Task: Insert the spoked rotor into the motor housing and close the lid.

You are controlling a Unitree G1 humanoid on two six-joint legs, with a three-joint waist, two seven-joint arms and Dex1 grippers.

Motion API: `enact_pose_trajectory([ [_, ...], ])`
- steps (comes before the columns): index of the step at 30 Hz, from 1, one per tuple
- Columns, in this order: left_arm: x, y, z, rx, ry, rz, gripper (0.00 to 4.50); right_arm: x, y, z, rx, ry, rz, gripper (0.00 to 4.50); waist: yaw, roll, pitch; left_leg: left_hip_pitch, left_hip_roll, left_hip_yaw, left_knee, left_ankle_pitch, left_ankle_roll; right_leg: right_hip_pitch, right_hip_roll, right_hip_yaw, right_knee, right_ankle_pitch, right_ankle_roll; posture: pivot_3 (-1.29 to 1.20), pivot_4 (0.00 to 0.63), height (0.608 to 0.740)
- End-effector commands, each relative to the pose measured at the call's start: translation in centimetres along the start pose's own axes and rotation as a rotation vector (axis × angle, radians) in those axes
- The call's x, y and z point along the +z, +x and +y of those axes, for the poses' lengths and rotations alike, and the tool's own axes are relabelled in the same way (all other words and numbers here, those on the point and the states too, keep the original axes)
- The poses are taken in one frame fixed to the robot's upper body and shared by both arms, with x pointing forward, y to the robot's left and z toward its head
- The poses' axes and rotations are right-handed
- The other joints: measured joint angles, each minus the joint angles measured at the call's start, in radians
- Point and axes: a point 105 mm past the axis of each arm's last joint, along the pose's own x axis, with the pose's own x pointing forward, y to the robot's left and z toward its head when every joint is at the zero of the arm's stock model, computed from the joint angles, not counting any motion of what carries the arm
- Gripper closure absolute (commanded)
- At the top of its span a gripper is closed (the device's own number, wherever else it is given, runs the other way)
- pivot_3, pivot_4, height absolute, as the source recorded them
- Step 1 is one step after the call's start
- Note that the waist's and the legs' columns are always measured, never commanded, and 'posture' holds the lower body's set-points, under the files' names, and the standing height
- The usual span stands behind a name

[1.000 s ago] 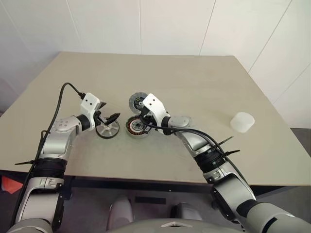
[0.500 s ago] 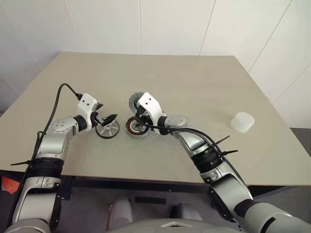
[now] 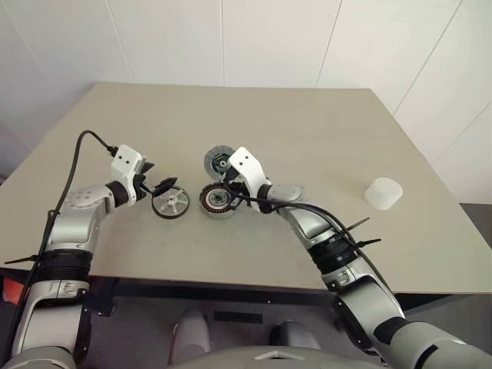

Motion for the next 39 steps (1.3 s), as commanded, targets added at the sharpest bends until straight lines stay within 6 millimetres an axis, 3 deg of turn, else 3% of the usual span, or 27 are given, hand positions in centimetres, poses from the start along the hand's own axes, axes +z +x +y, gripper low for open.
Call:
enact_pose_trajectory([
  [1,1.2,-0.9,0.2,-0.028,-0.028,-0.03,0.0,3.4,-1.4,-0.7,-0.018,-0.036,-0.099,4.46,0.0,0.0,0.0,0.0,0.0,0.0,0.0,0.0,-0.001,0.0,0.0,0.0,0.0,0.0,0.0,0.0,0.0,0.74],
  [5,0.6,-1.4,-0.3,-0.072,-0.061,-0.001,0.0,3.4,-1.8,-0.1,0.005,-0.024,-0.098,4.46,-0.001,0.0,0.0,0.0,0.0,0.0,0.0,0.0,-0.001,-0.001,0.0,0.0,-0.001,0.0,0.0,0.0,0.0,0.74],
  [18,1.0,-1.1,-0.7,-0.058,-0.042,-0.008,0.0,2.3,0.7,2.7,0.094,-0.022,-0.06,4.46,-0.001,0.0,0.0,0.0,0.0,0.0,-0.001,0.0,0.0,-0.001,0.0,0.0,-0.001,-0.001,-0.001,0.0,0.0,0.74],
  [24,1.5,-1.3,-0.8,-0.042,-0.005,-0.012,0.0,-2.5,2.6,3.7,0.113,0.042,0.068,4.46,-0.003,0.0,0.0,0.0,0.0,0.0,-0.001,0.0,0.0,-0.001,0.0,0.0,-0.001,-0.001,-0.001,0.0,0.0,0.74],
  [39,1.9,-1.1,-1.0,-0.041,-0.006,-0.023,0.0,2.8,1.4,3.1,0.112,-0.054,-0.076,4.46,-0.002,-0.001,0.0,0.0,0.0,0.0,-0.001,0.0,0.0,-0.001,0.0,0.0,-0.001,-0.001,-0.001,0.0,0.0,0.74],
])
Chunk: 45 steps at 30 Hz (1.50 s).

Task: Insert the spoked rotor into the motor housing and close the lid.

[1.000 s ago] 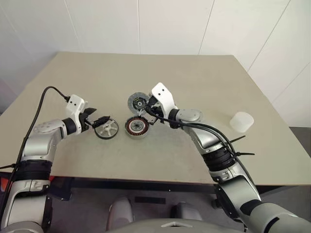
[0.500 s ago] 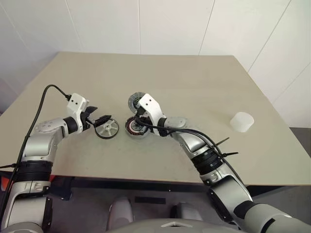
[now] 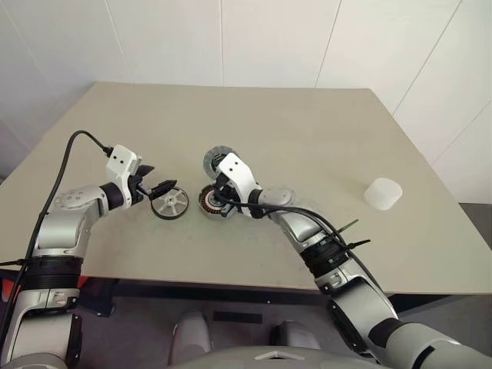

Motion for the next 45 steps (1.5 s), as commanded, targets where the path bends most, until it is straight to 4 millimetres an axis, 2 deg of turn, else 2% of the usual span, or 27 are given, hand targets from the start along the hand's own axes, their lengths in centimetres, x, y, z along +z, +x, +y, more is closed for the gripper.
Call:
enact_pose_trajectory([
  [1,1.3,-0.2,0.1,0.001,0.031,-0.034,0.0,3.7,-0.5,0.3,0.009,-0.075,-0.094,4.46,0.0,0.0,0.0,0.0,0.0,0.0,0.0,0.0,0.0,0.0,0.0,0.0,0.0,0.0,0.0,0.0,0.0,0.74],
  [9,1.2,-0.2,0.1,-0.002,0.032,-0.028,0.0,3.0,-0.4,0.9,0.033,-0.058,-0.073,4.46,0.0,0.0,0.0,0.0,0.0,0.0,0.0,0.0,0.0,0.0,0.0,0.0,0.0,0.0,0.0,0.0,0.0,0.74],
  [12,1.1,-0.3,0.1,0.001,0.031,-0.025,0.0,1.0,0.2,1.4,0.062,0.031,-0.03,4.46,0.0,0.0,0.0,0.0,0.0,0.0,0.0,0.0,0.0,0.0,0.0,0.0,0.0,0.0,0.0,0.0,0.0,0.74],
  [15,1.1,-0.4,0.2,0.004,0.032,-0.023,0.0,-1.1,0.6,0.9,0.043,0.039,0.024,4.46,0.0,0.0,0.0,0.0,0.0,0.0,0.0,0.0,0.0,0.0,0.0,0.0,0.0,0.0,0.0,0.0,0.0,0.74],
  [21,1.1,-0.5,0.3,0.011,0.033,-0.025,0.0,0.8,0.0,-0.2,0.011,0.005,-0.033,4.46,0.001,0.0,0.0,0.001,0.0,0.0,0.0,-0.001,0.001,0.001,0.0,0.0,0.0,0.0,0.0,0.0,0.0,0.74],
  [26,1.0,-0.4,0.3,0.011,0.032,-0.028,0.0,3.4,-0.9,-0.5,0.007,-0.038,-0.1,4.46,0.001,0.0,0.0,0.0,0.0,0.0,0.0,0.0,0.001,0.001,0.0,0.0,0.0,0.0,0.0,0.0,0.0,0.74],
  [29,1.0,-0.2,0.4,0.012,0.031,-0.03,0.0,3.9,-1.1,-0.7,0.004,-0.044,-0.108,4.46,0.0,0.0,0.0,0.0,0.0,0.0,0.0,0.0,0.0,0.0,0.0,0.0,0.0,0.0,0.0,0.0,0.0,0.74],
  [33,1.1,0.1,0.3,0.008,0.033,-0.035,0.0,2.7,-0.8,-1.1,-0.011,-0.043,-0.068,4.46,0.0,0.0,0.0,0.0,0.001,0.0,0.0,0.0,0.0,0.0,0.0,0.0,0.0,0.0,0.0,0.0,0.0,0.74],
  [40,0.8,0.1,0.3,0.003,0.033,-0.031,0.0,2.4,-0.8,-0.8,-0.003,-0.026,-0.065,4.46,0.0,0.0,0.0,0.0,0.0,0.0,0.0,0.0,0.0,0.0,0.0,0.0,0.0,0.0,0.0,0.0,0.0,0.74],
  [43,0.8,0.1,0.3,0.003,0.034,-0.031,0.0,0.7,-0.2,-0.4,0.012,0.012,-0.025,4.46,0.0,0.0,0.0,0.0,0.001,0.0,0.0,0.0,0.0,0.0,0.0,0.0,0.0,0.0,0.0,0.0,0.0,0.74],
  [45,0.8,0.0,0.4,0.005,0.035,-0.03,0.0,-1.3,0.2,-0.2,0.009,0.061,0.027,4.46,0.0,-0.001,0.0,0.0,0.001,0.0,0.0,0.0,0.0,0.0,0.0,0.0,0.0,0.0,0.0,0.0,0.0,0.74],
])
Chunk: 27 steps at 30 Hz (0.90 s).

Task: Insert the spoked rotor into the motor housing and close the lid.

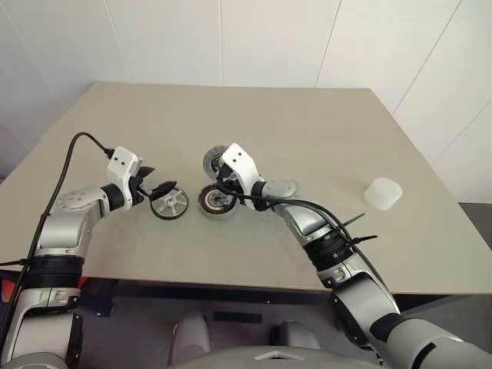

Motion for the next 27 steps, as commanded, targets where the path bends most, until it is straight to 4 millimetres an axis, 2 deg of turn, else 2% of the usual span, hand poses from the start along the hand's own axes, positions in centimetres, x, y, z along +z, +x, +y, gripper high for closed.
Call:
enact_pose_trajectory([
  [1,1.3,-0.3,0.3,0.008,0.038,-0.038,0.0,-2.3,0.6,0.2,-0.007,0.053,0.049,4.46,0.0,0.0,0.0,0.0,0.0,0.0,0.0,0.0,0.0,0.0,0.0,0.0,0.0,0.0,0.0,0.0,0.0,0.74],
  [5,1.3,-0.3,0.4,0.01,0.039,-0.038,0.0,-2.4,0.5,-0.5,-0.027,0.039,0.047,4.46,-0.001,-0.001,-0.001,0.003,0.0,0.0,0.0,0.0,0.001,0.002,0.0,0.0,0.0,0.0,0.0,0.0,0.0,0.74],
  [15,1.0,-0.2,0.2,0.006,0.029,-0.035,0.0,2.3,-1.2,-1.2,-0.047,-0.025,-0.082,4.46,0.001,-0.001,-0.001,0.002,0.0,0.0,0.0,0.0,0.001,0.002,-0.001,0.0,0.0,0.0,0.0,0.0,0.0,0.74],
  [18,0.9,-0.2,0.2,0.005,0.025,-0.034,0.0,2.8,-1.4,-1.1,-0.046,-0.034,-0.091,4.46,0.0,-0.001,-0.001,0.001,0.0,0.0,0.0,0.0,0.0,0.001,0.0,0.0,0.0,0.0,0.0,0.0,0.0,0.74],
  [24,0.8,-0.2,0.3,0.003,0.025,-0.033,0.0,1.8,-1.0,-0.6,-0.036,-0.014,-0.063,4.46,0.0,-0.001,-0.001,0.0,0.0,0.0,0.0,0.0,-0.001,0.0,0.0,0.0,0.0,0.0,0.0,0.0,0.0,0.74],
  [27,0.7,-0.2,0.4,0.006,0.025,-0.03,0.0,-0.6,-0.4,-0.3,-0.036,0.026,-0.003,4.46,0.0,-0.001,-0.001,0.0,0.0,0.0,0.0,0.0,0.0,0.0,0.0,0.0,0.0,0.0,0.0,0.0,0.0,0.74],
])
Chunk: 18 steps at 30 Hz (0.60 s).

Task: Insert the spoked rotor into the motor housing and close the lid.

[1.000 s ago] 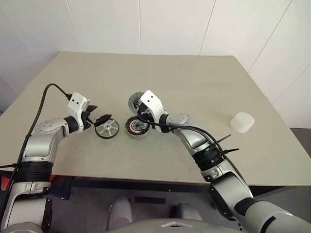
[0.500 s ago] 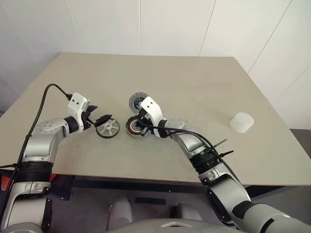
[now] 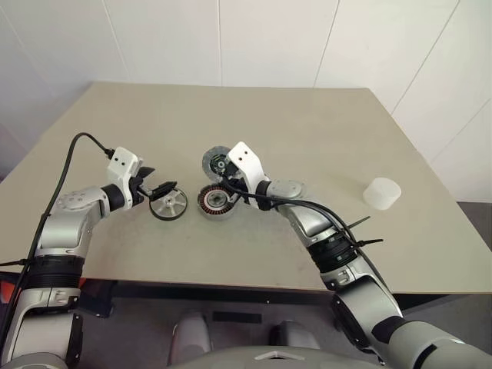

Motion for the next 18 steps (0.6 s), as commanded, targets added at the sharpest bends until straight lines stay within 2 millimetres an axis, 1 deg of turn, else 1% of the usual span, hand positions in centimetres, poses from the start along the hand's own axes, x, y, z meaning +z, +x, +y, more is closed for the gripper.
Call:
enact_pose_trajectory([
  [1,1.0,-0.3,0.3,0.009,0.028,-0.032,0.0,-1.9,0.6,0.5,0.005,0.035,0.041,4.46,0.0,0.0,0.0,0.0,0.0,0.0,0.0,0.0,0.0,0.0,0.0,0.0,0.0,0.0,0.0,0.0,0.0,0.74],
  [4,0.9,-0.3,0.3,0.01,0.028,-0.03,0.0,-3.0,0.7,0.1,-0.014,0.05,0.073,4.46,0.0,0.0,0.0,0.0,-0.001,0.0,0.0,0.0,0.0,0.0,0.0,0.0,0.0,0.0,0.0,0.0,0.0,0.74],
  [6,0.9,-0.3,0.4,0.01,0.029,-0.029,0.0,-3.1,0.7,-0.4,-0.038,0.043,0.076,4.46,0.0,-0.001,0.0,0.002,0.0,0.0,0.0,-0.001,0.001,0.002,0.0,0.0,0.0,0.0,0.0,0.0,0.0,0.74],
  [11,0.7,-0.1,0.3,0.007,0.031,-0.026,0.0,-1.2,0.4,-0.9,-0.044,0.018,0.023,4.46,0.001,-0.001,0.0,0.002,0.0,0.0,0.0,-0.001,0.001,0.002,-0.001,0.0,0.0,0.0,0.0,0.0,0.0,0.74],
  [18,0.9,0.0,0.4,0.005,0.036,-0.03,0.0,2.2,-0.3,-0.5,-0.022,-0.043,-0.062,4.46,0.0,-0.001,0.0,0.001,0.0,0.0,0.0,0.0,0.001,0.001,0.0,0.0,0.0,0.0,0.0,0.0,0.0,0.74],
])
